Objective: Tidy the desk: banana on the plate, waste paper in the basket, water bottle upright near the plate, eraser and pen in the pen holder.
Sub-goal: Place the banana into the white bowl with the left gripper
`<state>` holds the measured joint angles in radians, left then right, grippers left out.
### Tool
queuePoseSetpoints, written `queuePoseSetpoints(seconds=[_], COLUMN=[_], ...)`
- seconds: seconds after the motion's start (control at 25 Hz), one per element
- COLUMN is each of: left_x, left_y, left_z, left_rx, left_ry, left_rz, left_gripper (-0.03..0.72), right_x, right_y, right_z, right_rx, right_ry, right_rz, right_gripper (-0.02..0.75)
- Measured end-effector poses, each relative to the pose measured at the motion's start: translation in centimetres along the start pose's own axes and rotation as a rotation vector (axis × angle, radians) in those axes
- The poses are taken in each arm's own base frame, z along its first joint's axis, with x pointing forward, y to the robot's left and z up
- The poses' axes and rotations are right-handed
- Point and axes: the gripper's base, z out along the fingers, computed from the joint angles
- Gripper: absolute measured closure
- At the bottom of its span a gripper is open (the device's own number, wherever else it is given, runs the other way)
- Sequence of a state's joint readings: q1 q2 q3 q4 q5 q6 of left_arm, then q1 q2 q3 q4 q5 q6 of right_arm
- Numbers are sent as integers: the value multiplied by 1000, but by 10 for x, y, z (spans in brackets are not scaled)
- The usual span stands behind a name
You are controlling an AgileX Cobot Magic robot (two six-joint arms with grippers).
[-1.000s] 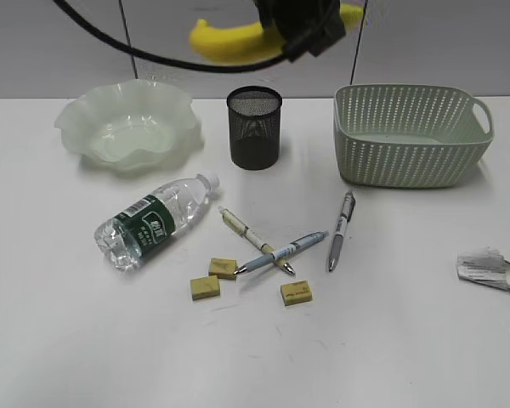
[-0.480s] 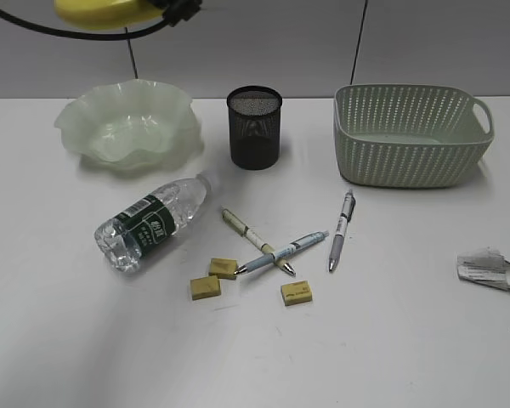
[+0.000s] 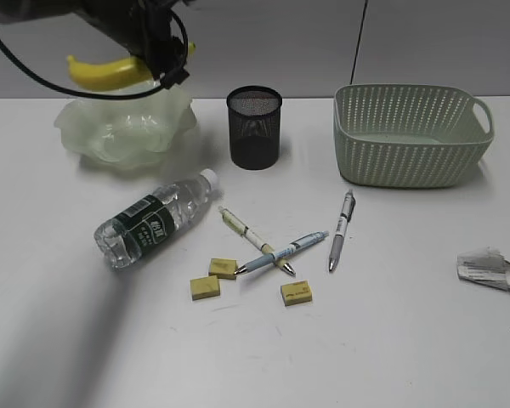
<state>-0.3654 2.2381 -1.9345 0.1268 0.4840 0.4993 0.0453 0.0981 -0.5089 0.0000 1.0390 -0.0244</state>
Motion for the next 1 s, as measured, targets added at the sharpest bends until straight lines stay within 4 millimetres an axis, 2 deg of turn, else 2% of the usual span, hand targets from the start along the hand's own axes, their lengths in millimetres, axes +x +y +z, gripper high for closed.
queuePoseSetpoints(seconds=[0.16,0.32,0.8,1.0], left_x=[24,41,50,48], left_y=[-15,-24,-32,-32], left_z=[35,54,55,47], left_rx=[35,54,126,147], left_ry=[58,104,191,222], left_rz=[1,23,-40,-101], left_gripper=[367,367,353,337], right_x=[0,0,0,0], right_y=[0,0,0,0], right_z=[0,0,0,0], right_rx=[0,0,0,0], right_ry=[0,0,0,0], right_rz=[0,0,0,0], right_gripper=[283,283,283,283])
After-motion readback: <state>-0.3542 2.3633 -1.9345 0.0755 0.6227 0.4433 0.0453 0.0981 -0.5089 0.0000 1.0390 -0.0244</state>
